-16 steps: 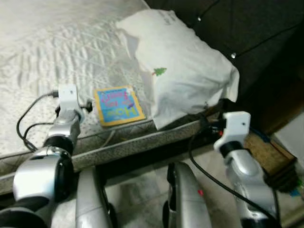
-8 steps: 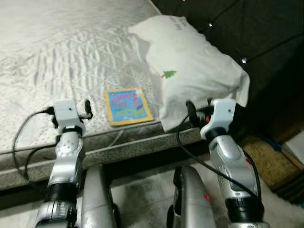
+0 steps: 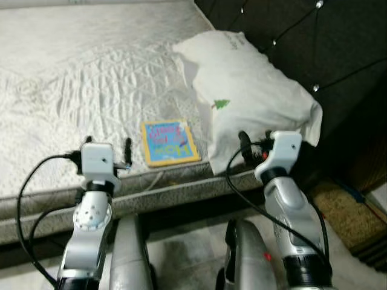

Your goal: Clean up the room

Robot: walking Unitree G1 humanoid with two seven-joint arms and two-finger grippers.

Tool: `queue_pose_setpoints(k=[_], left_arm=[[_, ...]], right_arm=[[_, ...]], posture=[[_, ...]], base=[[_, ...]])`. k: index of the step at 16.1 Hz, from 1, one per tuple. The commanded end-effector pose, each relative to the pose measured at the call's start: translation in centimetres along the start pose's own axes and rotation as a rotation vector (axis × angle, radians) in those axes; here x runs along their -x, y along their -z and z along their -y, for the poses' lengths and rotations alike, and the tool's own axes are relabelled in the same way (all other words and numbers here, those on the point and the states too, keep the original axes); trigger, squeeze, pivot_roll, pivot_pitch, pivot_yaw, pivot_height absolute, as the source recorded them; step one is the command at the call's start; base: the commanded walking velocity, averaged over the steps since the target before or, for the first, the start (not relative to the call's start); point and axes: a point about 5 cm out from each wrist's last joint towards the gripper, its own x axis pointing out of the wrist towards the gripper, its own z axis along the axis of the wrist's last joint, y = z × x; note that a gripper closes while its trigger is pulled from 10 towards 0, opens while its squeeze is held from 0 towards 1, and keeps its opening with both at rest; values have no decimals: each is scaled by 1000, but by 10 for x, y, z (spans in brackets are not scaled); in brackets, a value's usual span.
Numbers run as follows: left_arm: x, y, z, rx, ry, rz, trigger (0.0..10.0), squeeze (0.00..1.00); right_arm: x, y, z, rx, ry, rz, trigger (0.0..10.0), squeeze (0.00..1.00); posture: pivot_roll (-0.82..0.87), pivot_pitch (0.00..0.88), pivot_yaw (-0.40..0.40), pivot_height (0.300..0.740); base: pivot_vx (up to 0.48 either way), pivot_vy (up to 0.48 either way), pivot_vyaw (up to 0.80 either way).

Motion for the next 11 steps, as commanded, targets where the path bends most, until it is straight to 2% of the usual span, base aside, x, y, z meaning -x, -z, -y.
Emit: queue_pose_setpoints(k=[1, 6, 8, 11], left_arm=[[0, -8, 4, 0, 27, 23, 10000, 0], [1, -7, 8, 18, 24, -10, 10000, 0], [1, -7, 12, 30, 58, -29, 10000, 0], [1, -5, 13, 27, 88, -38, 10000, 0]], right_arm=[[0, 0, 4, -10, 21, 9, 10000, 0], [-13, -5, -10, -5, -36, 21, 10000, 0], [-15, -9, -1, -4, 11, 44, 10000, 0], [-9, -1, 7, 0, 48, 22, 10000, 0]], posture=[[32, 0, -17, 626], [40, 0, -21, 674], [37, 0, 1, 698], [24, 0, 6, 722]], base=[[0, 0, 0], [0, 0, 0], [0, 0, 0], [0, 0, 0]])
